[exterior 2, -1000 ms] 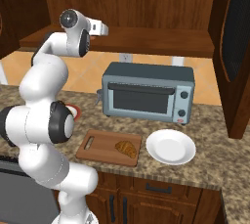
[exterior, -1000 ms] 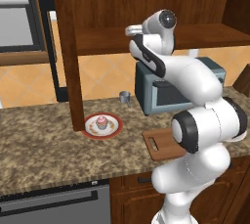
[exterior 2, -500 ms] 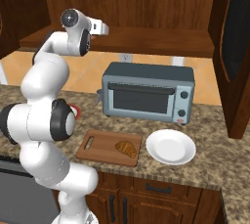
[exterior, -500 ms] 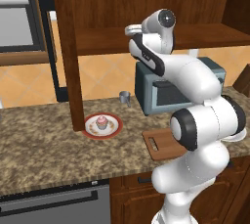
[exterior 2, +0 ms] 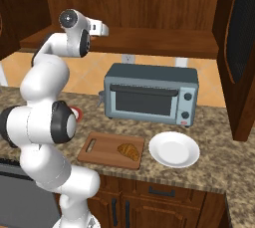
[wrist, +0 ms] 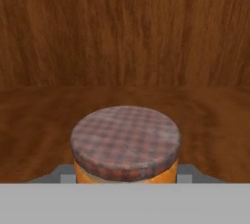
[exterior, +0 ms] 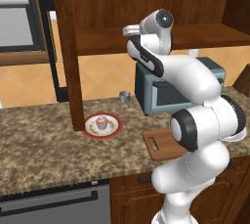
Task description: From the different types of pastries on the counter, select a croissant and place it on the cutting board. Then retrieve a jar of jam from the cabinet and place it alongside the croissant on the cutting board.
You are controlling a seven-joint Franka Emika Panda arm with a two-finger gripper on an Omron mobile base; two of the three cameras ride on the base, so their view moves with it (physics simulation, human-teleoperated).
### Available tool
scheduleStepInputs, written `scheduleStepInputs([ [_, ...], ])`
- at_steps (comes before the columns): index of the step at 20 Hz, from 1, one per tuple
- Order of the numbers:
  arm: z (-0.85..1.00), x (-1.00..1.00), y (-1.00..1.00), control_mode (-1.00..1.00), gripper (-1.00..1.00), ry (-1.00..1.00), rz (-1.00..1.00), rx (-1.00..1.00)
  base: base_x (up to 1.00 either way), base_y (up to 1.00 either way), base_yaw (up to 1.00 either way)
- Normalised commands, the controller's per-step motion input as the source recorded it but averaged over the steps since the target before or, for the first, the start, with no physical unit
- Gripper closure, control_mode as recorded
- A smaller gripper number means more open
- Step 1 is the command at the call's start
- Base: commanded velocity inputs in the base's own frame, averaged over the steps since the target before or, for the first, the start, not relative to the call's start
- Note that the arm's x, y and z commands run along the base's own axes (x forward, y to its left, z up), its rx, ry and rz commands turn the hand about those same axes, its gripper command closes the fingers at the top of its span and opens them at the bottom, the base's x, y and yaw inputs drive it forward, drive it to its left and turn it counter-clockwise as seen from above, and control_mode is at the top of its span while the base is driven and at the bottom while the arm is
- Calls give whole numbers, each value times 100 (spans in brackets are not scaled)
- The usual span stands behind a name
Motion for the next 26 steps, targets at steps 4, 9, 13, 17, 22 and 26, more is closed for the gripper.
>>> scheduleStepInputs([
  [4, 2, -9, 0, -100, 100, 0, 0, 0, 0, 0, 0],
  [9, 10, -45, 0, -100, 100, -1, -3, 1, 0, 0, 0],
  [13, 0, -56, 0, -100, 100, -1, -3, 0, 0, 0, 0],
  [17, 1, -48, 0, -100, 100, 0, 0, 0, 0, 0, 0],
  [22, 0, -51, 0, -100, 100, 0, -1, 0, 0, 0, 0],
  [26, 0, -76, 0, -100, 100, -1, 0, 0, 0, 0, 0],
])
